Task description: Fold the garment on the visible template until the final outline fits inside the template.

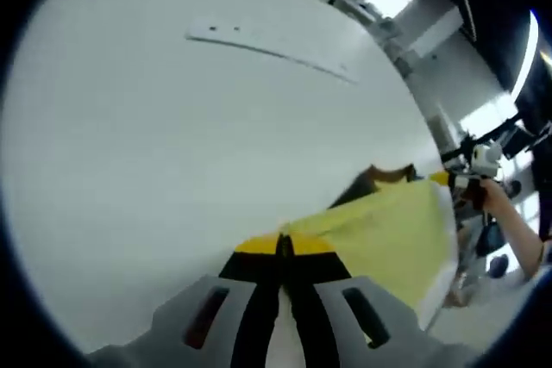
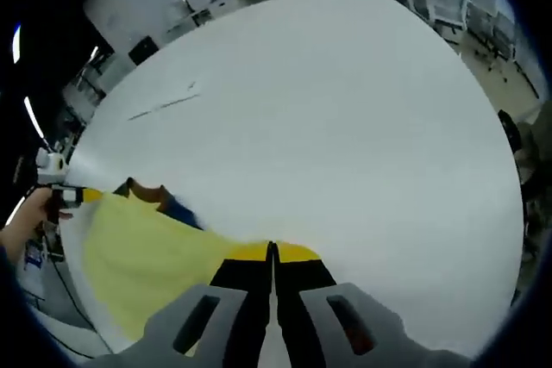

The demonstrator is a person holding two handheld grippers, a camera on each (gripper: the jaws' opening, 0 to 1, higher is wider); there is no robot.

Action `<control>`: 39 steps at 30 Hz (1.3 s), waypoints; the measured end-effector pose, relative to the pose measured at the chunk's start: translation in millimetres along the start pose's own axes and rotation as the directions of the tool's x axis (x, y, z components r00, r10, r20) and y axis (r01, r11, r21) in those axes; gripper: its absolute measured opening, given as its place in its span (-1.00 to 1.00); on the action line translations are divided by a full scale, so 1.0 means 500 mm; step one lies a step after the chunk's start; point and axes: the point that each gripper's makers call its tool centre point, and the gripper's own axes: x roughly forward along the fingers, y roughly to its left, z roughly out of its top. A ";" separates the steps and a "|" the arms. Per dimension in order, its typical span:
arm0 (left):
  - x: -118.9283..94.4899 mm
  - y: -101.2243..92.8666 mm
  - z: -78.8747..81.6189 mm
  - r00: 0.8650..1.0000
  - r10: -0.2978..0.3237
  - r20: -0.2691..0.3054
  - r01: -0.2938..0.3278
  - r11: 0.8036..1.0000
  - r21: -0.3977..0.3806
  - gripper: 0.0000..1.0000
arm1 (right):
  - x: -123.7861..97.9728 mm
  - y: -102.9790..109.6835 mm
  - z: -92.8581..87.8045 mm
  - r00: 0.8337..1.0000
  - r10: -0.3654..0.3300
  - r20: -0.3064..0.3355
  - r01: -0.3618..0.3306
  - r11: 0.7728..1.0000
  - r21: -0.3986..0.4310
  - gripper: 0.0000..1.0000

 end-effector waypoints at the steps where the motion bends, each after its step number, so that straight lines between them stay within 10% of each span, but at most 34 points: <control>1: 0.000 0.000 0.000 1.000 0.000 0.000 0.000 1.000 0.000 -1.00 | 0.000 0.001 -0.001 1.000 -0.001 0.000 0.001 1.000 -0.007 -0.98; 11: -0.013 0.014 0.027 0.997 0.041 0.064 -0.039 0.999 -0.025 -1.00 | -0.013 0.041 0.015 0.998 0.002 0.057 0.008 0.985 -0.175 -0.98; 24: -0.019 -0.059 0.037 0.994 -0.029 0.109 0.011 0.986 0.169 -1.00 | -0.025 0.104 -0.003 0.997 0.049 0.053 -0.030 0.950 -0.310 -0.97; 39: -0.085 -0.104 0.036 0.981 -0.047 0.187 -0.010 0.956 0.293 -0.24 | -0.098 0.134 0.001 0.989 0.095 0.109 -0.057 0.948 -0.312 0.04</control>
